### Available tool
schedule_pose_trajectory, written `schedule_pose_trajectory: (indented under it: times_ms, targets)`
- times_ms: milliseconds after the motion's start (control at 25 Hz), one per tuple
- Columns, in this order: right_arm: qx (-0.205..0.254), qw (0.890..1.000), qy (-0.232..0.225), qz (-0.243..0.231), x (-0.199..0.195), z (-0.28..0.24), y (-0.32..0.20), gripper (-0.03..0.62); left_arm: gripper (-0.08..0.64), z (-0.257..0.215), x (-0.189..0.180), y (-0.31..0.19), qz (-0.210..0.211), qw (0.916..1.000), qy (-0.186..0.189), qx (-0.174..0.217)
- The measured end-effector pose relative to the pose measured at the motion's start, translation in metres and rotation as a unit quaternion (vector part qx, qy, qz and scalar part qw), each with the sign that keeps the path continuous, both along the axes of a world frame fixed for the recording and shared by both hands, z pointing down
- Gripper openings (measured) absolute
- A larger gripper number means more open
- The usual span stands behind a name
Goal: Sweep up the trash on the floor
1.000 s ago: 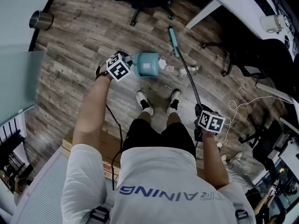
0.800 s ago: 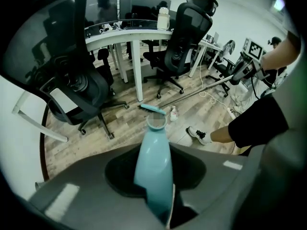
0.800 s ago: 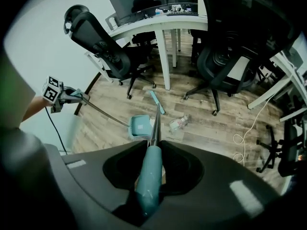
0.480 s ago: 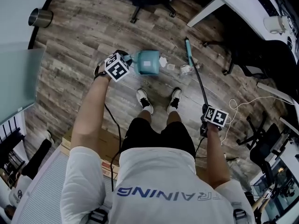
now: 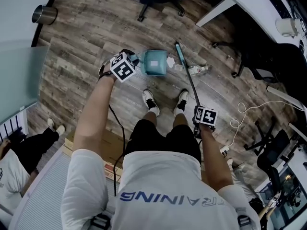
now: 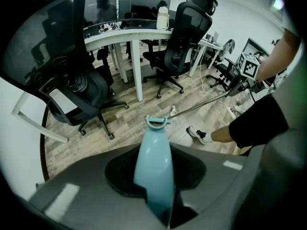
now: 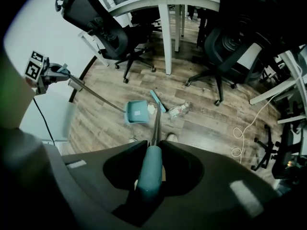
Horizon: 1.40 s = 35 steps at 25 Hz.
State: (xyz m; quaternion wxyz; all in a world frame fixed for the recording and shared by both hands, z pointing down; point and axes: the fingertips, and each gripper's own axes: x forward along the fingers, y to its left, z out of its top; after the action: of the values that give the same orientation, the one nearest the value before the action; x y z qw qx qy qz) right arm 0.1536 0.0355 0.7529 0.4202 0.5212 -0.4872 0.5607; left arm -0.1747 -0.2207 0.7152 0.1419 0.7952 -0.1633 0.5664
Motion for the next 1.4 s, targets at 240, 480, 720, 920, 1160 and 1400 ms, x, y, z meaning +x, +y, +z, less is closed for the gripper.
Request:
schedule_pose_trajectory:
  times_ms: [240,480,720,920,1160,1400]
  targets:
    - [-0.012,0.997,-0.075,0.0,-0.06,-0.001,0.01,0.106,0.098,0.001,-0.001,-0.001,-0.001,1.0,-0.001,-0.002]
    - [-0.015,0.987,-0.157,0.026,-0.09,-0.008,0.006,0.106,0.098,0.001,0.0,0.0,-0.001,1.0,-0.002,-0.006]
    - [-0.001,0.985,-0.172,0.02,-0.083,-0.025,0.001,0.106,0.098,0.001,0.001,0.0,-0.001,1.0,-0.003,-0.005]
    - [0.026,0.992,-0.117,0.035,-0.027,-0.039,0.0,0.106,0.097,0.003,-0.001,0.003,-0.002,1.0,-0.004,-0.005]
    - [0.044,0.996,-0.002,0.073,0.078,-0.052,0.003,0.107,0.098,0.001,-0.003,0.006,-0.004,1.0,-0.006,-0.004]
    - [0.011,0.987,0.088,0.132,0.151,-0.032,0.029,0.107,0.097,0.003,-0.002,0.007,-0.003,1.0,-0.007,-0.005]
